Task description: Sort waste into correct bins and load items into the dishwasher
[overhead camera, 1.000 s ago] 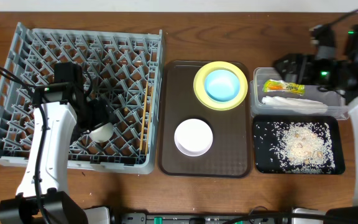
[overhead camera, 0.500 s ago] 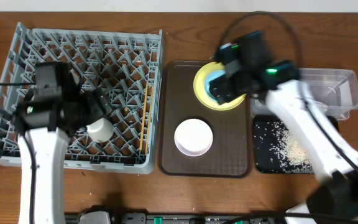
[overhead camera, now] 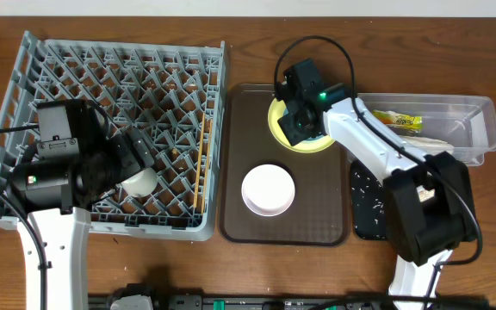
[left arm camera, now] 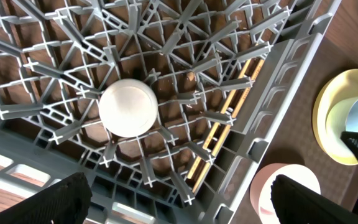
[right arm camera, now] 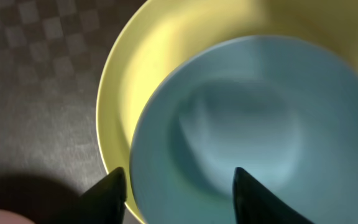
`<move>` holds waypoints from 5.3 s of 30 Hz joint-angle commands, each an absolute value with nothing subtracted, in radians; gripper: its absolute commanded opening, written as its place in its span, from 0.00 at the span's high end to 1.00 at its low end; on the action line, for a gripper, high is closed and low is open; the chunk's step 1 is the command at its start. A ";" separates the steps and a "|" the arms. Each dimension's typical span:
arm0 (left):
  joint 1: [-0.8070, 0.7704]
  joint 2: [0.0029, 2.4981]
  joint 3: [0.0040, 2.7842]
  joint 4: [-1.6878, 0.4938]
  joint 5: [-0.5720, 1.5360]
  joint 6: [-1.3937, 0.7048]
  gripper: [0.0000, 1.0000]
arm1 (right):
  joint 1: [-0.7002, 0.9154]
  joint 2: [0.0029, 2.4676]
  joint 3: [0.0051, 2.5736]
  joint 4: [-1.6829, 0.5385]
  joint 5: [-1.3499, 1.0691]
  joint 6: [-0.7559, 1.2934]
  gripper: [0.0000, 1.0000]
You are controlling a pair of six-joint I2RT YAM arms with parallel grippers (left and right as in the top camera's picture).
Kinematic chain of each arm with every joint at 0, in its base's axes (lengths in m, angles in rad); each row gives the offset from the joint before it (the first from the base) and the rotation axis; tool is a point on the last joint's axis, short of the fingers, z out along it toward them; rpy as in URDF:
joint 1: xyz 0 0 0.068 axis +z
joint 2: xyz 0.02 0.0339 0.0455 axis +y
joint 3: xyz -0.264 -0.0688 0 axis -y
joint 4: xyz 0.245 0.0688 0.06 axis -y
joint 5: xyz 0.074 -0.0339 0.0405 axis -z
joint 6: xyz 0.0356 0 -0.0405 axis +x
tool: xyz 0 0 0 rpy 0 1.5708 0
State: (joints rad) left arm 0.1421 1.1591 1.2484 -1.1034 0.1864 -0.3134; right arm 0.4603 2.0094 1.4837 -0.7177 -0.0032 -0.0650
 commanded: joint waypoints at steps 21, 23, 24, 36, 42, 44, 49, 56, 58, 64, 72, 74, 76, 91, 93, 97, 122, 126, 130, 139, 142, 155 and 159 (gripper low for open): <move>0.146 1.156 1.273 -1.111 0.198 -0.304 0.04 | 0.492 2.031 1.475 -0.710 -0.031 -0.061 0.86; 0.146 1.156 1.273 -1.111 0.198 -0.304 0.04 | 0.492 2.031 1.475 -0.718 -0.030 -0.061 0.82; 0.146 1.156 1.273 -1.113 0.198 -0.304 0.04 | 0.492 2.031 1.475 -0.723 -0.030 -0.061 0.78; 0.146 1.156 1.273 -1.114 0.198 -0.304 0.04 | 0.492 2.032 1.435 -0.688 -0.027 -0.061 0.81; 0.146 1.156 1.273 -1.114 0.193 -0.304 0.04 | 0.492 2.031 1.382 -0.614 -0.011 -0.061 0.85; 0.146 1.155 1.273 -1.114 0.162 -0.305 0.04 | 0.492 2.025 1.390 -0.605 -0.011 -0.061 0.99; 0.164 1.134 1.274 -1.108 0.145 -0.313 0.04 | 0.492 1.985 1.467 -0.648 -0.044 -0.061 0.99; 0.249 1.015 1.274 -1.075 0.165 -0.383 0.00 | 0.492 1.866 1.698 -0.678 -0.314 -0.019 0.99; 0.267 0.971 1.274 -1.065 0.218 -0.383 0.00 | 0.491 1.847 1.743 -0.598 -0.483 0.050 0.99; 0.278 0.824 1.274 -1.041 0.377 -0.379 0.02 | 0.517 1.900 1.751 -0.145 -0.802 0.392 0.99; 0.278 0.715 1.274 -1.046 0.412 -0.379 0.02 | 0.683 2.178 1.752 0.609 -0.973 0.864 0.99; 0.278 0.710 1.274 -1.051 0.412 -0.379 0.02 | 0.719 2.247 1.752 0.769 -0.964 0.939 0.99; 0.278 0.710 1.274 -1.061 0.412 -0.379 0.02 | 0.746 2.310 1.752 0.876 -0.953 0.994 0.99; 0.278 0.710 1.274 -1.076 0.411 -0.375 0.02 | 0.796 2.464 1.752 0.879 -0.992 1.049 0.99; 0.278 0.710 1.274 -1.076 0.411 -0.375 0.02 | 0.788 2.464 1.752 0.803 -0.992 1.035 0.99; 0.278 0.710 1.274 -1.076 0.411 -0.375 0.02 | 0.786 2.464 1.752 0.768 -0.989 1.047 0.99; 0.278 0.710 1.274 -1.075 0.408 -0.375 0.02 | 0.783 2.473 1.752 0.814 -0.910 1.144 0.99; 0.278 0.710 1.274 -1.075 0.407 -0.375 0.02 | 0.733 2.473 1.752 0.814 -0.935 1.146 0.92; 0.278 0.710 1.274 -1.074 0.407 -0.375 0.02 | 0.676 2.473 1.752 0.813 -0.969 1.153 0.71; 0.278 0.710 1.274 -1.063 0.407 -0.359 0.02 | 0.572 2.472 1.752 0.746 -0.995 1.155 0.47; 0.278 0.711 1.274 -1.061 0.406 -0.344 0.02 | 0.530 2.457 1.752 0.727 -1.028 1.155 0.44; 0.277 0.790 1.274 -1.061 0.413 -0.287 0.01 | 0.300 2.237 1.754 0.129 -0.985 0.740 0.45; 0.241 0.863 1.274 -1.061 0.434 -0.254 0.06 | 0.235 2.095 1.754 -0.244 -0.731 0.461 0.39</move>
